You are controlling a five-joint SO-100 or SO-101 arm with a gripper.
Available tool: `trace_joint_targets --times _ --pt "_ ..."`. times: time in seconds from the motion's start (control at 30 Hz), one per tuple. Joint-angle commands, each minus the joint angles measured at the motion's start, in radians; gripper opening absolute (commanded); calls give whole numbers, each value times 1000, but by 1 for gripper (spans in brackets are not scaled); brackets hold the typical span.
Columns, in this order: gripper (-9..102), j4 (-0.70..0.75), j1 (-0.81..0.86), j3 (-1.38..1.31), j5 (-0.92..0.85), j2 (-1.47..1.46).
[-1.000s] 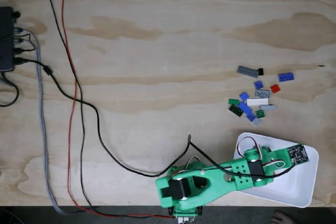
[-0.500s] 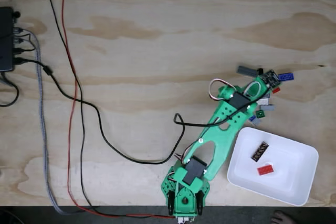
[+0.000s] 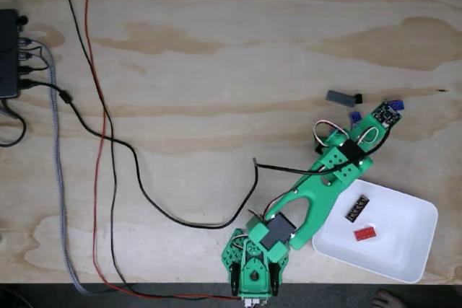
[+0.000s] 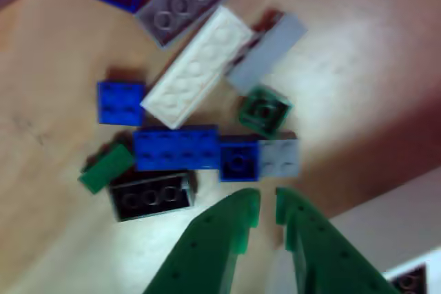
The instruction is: Put all lego bricks in the bin.
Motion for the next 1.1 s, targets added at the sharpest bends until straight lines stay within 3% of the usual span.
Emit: trace_joint_targets --times 0.0,0.2,0.43,0.73,1.07 --pt "0 -97 81 80 -84 123" --pt "0 -133 -12 163 -83 187" --pt "0 -74 -120 232 -58 270" --pt "0 -146 -38 279 -137 264" --pt "0 -216 -64 411 -124 342"
